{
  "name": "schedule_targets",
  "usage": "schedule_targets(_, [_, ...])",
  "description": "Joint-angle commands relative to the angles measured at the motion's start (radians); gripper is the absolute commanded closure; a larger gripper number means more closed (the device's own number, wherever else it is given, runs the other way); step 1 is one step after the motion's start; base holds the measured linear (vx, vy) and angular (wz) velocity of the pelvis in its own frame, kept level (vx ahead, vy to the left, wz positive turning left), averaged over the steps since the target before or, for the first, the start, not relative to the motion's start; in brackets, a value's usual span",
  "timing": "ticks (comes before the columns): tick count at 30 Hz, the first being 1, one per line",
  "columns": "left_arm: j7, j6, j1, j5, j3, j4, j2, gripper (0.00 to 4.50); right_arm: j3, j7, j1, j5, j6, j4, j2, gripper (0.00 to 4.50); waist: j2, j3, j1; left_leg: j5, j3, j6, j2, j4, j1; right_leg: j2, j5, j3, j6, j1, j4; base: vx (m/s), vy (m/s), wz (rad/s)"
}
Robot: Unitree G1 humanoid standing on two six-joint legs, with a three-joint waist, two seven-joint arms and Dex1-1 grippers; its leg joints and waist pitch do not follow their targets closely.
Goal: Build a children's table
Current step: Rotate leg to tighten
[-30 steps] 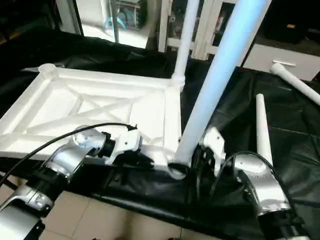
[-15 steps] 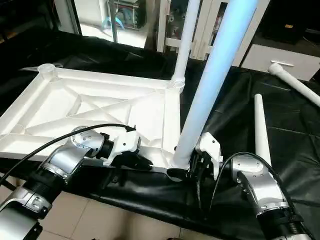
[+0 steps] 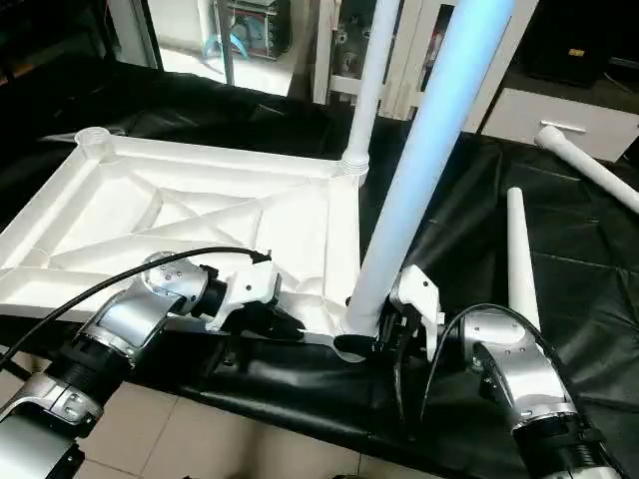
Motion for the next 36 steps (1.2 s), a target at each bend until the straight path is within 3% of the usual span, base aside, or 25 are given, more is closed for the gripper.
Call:
schedule_targets(1, [-0.026, 0.022, 0.042, 0.052, -0.087, 0.048, 0.009, 4.5, -0.016, -0.038, -0.01, -0.013, 0.004, 0.035, 0.008, 1.77, -0.005, -0.048, 0.001, -0.163, -0.011, 0.119, 0.041, -0.064, 0.001, -0.035, -0.134, 0.037, -0.281, 0.049, -0.048, 0.0, 0.0, 0.0])
schedule_targets(2, [-0.02, 0.02, 0.042, 0.053, -0.086, 0.05, 0.008, 4.5, -0.023, -0.064, -0.016, -0.021, -0.002, 0.049, 0.018, 1.78, -0.005, -0.047, 0.001, -0.167, -0.012, 0.116, 0.042, -0.065, 0.0, -0.035, -0.141, 0.037, -0.279, 0.048, -0.049, 0.0, 0.0, 0.0])
schedule_targets(4, [0.045, -0.005, 0.032, 0.064, -0.07, 0.08, -0.013, 4.5, -0.049, -0.196, -0.045, -0.054, -0.016, 0.112, 0.059, 1.78, -0.004, -0.04, -0.003, -0.23, -0.014, 0.089, 0.042, -0.072, 0.0, -0.036, -0.239, 0.036, -0.253, 0.046, -0.061, 0.0, 0.0, 0.0])
schedule_targets(8, [0.184, -0.031, -0.001, 0.088, -0.043, 0.15, -0.064, 4.5, -0.097, -0.421, -0.089, -0.086, 0.002, 0.191, 0.14, 1.78, -0.006, -0.036, -0.02, -0.341, -0.025, 0.014, 0.038, -0.081, 0.003, -0.037, -0.435, 0.033, -0.174, 0.036, -0.082, -0.029, 0.004, -0.02])
schedule_targets(11, [0.279, -0.03, -0.03, 0.104, -0.031, 0.196, -0.105, 4.5, -0.126, -0.585, -0.11, -0.094, 0.035, 0.213, 0.217, 1.78, -0.007, -0.033, -0.03, -0.38, -0.029, 0.003, 0.035, -0.084, 0.001, -0.036, -0.499, 0.032, -0.142, 0.031, -0.09, -0.019, 0.003, 0.0])
schedule_targets(14, [0.547, -0.027, -0.103, 0.136, 0.006, 0.308, -0.2, 4.5, -0.12, -0.895, -0.143, -0.18, 0.041, 0.267, 0.362, 1.79, -0.002, -0.035, -0.04, -0.412, -0.034, -0.027, 0.032, -0.084, 0.008, -0.036, -0.545, 0.028, -0.11, 0.02, -0.098, 0.0, 0.0, 0.0])
schedule_targets(17, [0.656, -0.039, -0.132, 0.141, 0.025, 0.354, -0.232, 4.5, -0.116, -1.001, -0.163, -0.206, 0.029, 0.301, 0.418, 1.79, -0.005, -0.038, -0.038, -0.386, -0.033, -0.019, 0.032, -0.086, 0.003, -0.034, -0.48, 0.03, -0.116, 0.024, -0.097, 0.0, 0.0, 0.0])
schedule_targets(19, [0.714, -0.055, -0.151, 0.145, 0.038, 0.387, -0.252, 4.5, -0.105, -1.051, -0.178, -0.22, 0.023, 0.326, 0.453, 1.8, -0.002, -0.035, -0.038, -0.409, -0.029, -0.003, 0.026, -0.085, 0.004, -0.033, -0.503, 0.029, -0.112, 0.016, -0.103, 0.0, 0.0, 0.0])
schedule_targets(20, [0.765, -0.075, -0.168, 0.149, 0.052, 0.419, -0.269, 4.5, -0.09, -1.105, -0.191, -0.249, 0.015, 0.347, 0.478, 1.8, -0.006, -0.035, -0.037, -0.411, -0.031, -0.001, 0.029, -0.086, 0.005, -0.034, -0.507, 0.028, -0.107, 0.019, -0.104, 0.0, 0.0, 0.0])
schedule_targets(25, [0.829, -0.118, -0.209, 0.152, 0.074, 0.487, -0.298, 4.5, -0.071, -1.161, -0.209, -0.288, -0.047, 0.377, 0.531, 1.8, -0.004, -0.037, -0.031, -0.375, -0.026, 0.008, 0.029, -0.088, 0.004, -0.033, -0.453, 0.032, -0.109, 0.019, -0.101, 0.0, 0.0, 0.0])
schedule_targets(29, [0.825, -0.146, -0.221, 0.149, 0.072, 0.515, -0.298, 4.5, -0.116, -1.119, -0.211, -0.224, -0.135, 0.374, 0.553, 1.8, -0.002, -0.039, -0.028, -0.361, -0.023, 0.019, 0.031, -0.088, 0.003, -0.035, -0.402, 0.035, -0.129, 0.021, -0.096, 0.0, 0.0, 0.0])
schedule_targets(31, [0.813, -0.156, -0.22, 0.15, 0.069, 0.521, -0.295, 4.5, -0.131, -1.083, -0.206, -0.189, -0.145, 0.355, 0.558, 1.8, -0.001, -0.039, -0.026, -0.327, -0.02, 0.032, 0.033, -0.087, 0.0, -0.034, -0.339, 0.036, -0.15, 0.025, -0.089, 0.0, 0.0, 0.0])
schedule_targets(34, [0.799, -0.182, -0.221, 0.154, 0.061, 0.534, -0.289, 4.5, -0.157, -1.016, -0.192, -0.126, -0.143, 0.309, 0.556, 1.8, 0.0, -0.04, -0.024, -0.315, -0.017, 0.047, 0.033, -0.085, -0.001, -0.036, -0.326, 0.038, -0.163, 0.028, -0.087, 0.0, 0.0, 0.0])
schedule_targets(36, [0.795, -0.193, -0.224, 0.155, 0.062, 0.542, -0.29, 4.5, -0.157, -1.019, -0.188, -0.128, -0.155, 0.304, 0.551, 1.25, 0.0, -0.042, -0.02, -0.284, -0.015, 0.053, 0.034, -0.084, 0.0, -0.035, -0.293, 0.038, -0.17, 0.028, -0.085, 0.0, 0.0, 0.0])
